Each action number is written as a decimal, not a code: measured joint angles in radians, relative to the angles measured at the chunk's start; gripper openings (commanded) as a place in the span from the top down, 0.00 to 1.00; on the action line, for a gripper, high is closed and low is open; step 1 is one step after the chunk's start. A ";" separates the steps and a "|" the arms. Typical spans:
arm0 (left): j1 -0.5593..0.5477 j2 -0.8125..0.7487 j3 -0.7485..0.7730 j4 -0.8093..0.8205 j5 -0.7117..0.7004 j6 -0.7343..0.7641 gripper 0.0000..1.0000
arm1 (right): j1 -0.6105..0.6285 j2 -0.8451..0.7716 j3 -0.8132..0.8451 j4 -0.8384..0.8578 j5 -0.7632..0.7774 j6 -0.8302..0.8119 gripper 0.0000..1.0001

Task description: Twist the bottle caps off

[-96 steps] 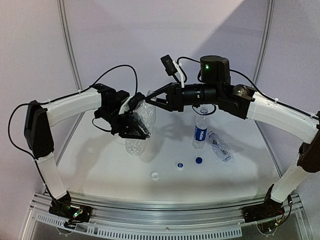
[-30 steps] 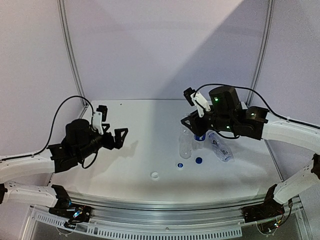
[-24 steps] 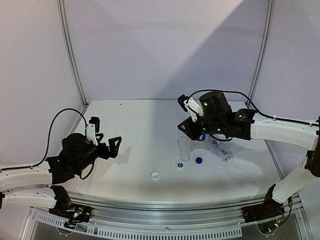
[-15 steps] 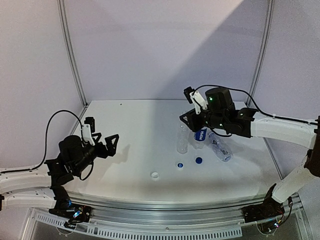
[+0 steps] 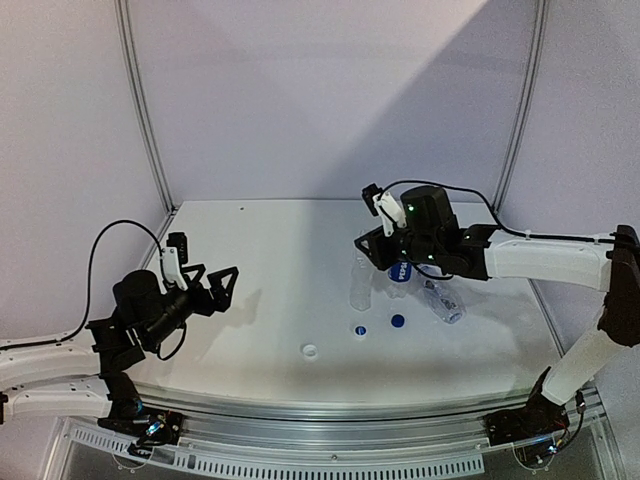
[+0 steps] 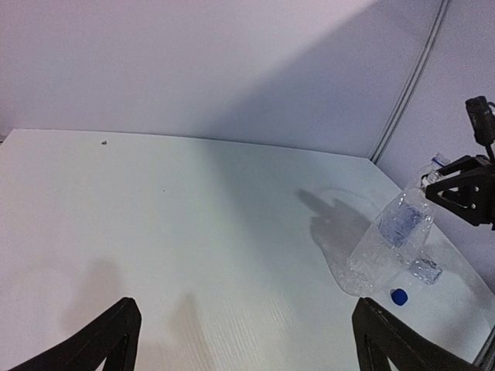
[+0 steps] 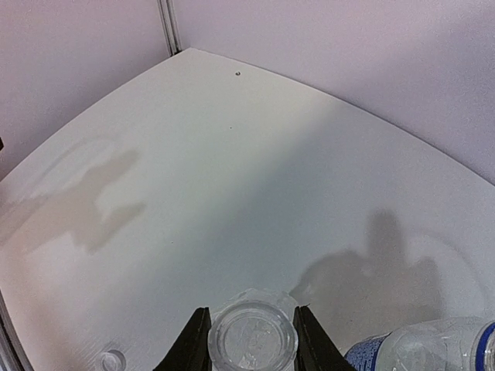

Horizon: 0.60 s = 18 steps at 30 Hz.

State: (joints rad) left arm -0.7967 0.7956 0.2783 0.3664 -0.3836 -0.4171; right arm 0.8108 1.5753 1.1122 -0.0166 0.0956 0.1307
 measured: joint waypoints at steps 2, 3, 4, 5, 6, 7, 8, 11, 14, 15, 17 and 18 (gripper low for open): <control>0.000 0.000 0.000 0.000 0.008 -0.001 0.03 | 0.000 0.001 0.000 0.005 0.000 0.000 0.88; 0.000 0.000 0.000 0.000 0.011 -0.001 0.03 | 0.000 0.002 0.000 0.006 0.000 0.000 0.86; 0.000 0.000 0.000 0.000 0.013 -0.002 0.03 | 0.000 0.003 0.000 0.009 0.000 0.000 0.85; 0.000 0.000 0.000 0.000 0.015 -0.002 0.03 | 0.000 0.005 0.000 0.011 0.000 0.000 0.84; 0.000 0.000 0.000 0.000 0.018 -0.003 0.03 | 0.000 0.006 0.000 0.011 0.000 0.000 0.83; 0.000 0.000 0.000 0.000 0.019 -0.003 0.03 | 0.000 0.009 0.000 0.011 0.000 0.000 0.82; 0.000 -0.001 0.000 0.000 0.021 -0.003 0.03 | 0.000 0.012 0.001 0.011 0.000 0.000 0.81; 0.000 -0.004 0.000 0.000 0.030 -0.004 0.03 | 0.000 0.030 0.001 0.011 0.000 0.000 0.75; 0.000 -0.005 0.000 0.001 0.035 -0.004 0.04 | 0.000 0.044 0.006 0.014 0.000 0.001 0.64; 0.000 -0.005 0.000 0.001 0.036 -0.004 0.04 | 0.000 0.045 0.007 0.013 0.000 0.002 0.62; 0.000 -0.005 0.000 0.002 0.038 -0.003 0.04 | 0.000 0.045 0.007 0.012 0.000 0.005 0.59; 0.000 -0.005 0.000 0.002 0.040 -0.003 0.04 | 0.000 0.045 0.007 0.011 0.000 0.006 0.58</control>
State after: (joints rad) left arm -0.7967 0.7906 0.2783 0.3683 -0.3439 -0.4206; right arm 0.8104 1.6203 1.1194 -0.0055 0.0956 0.1364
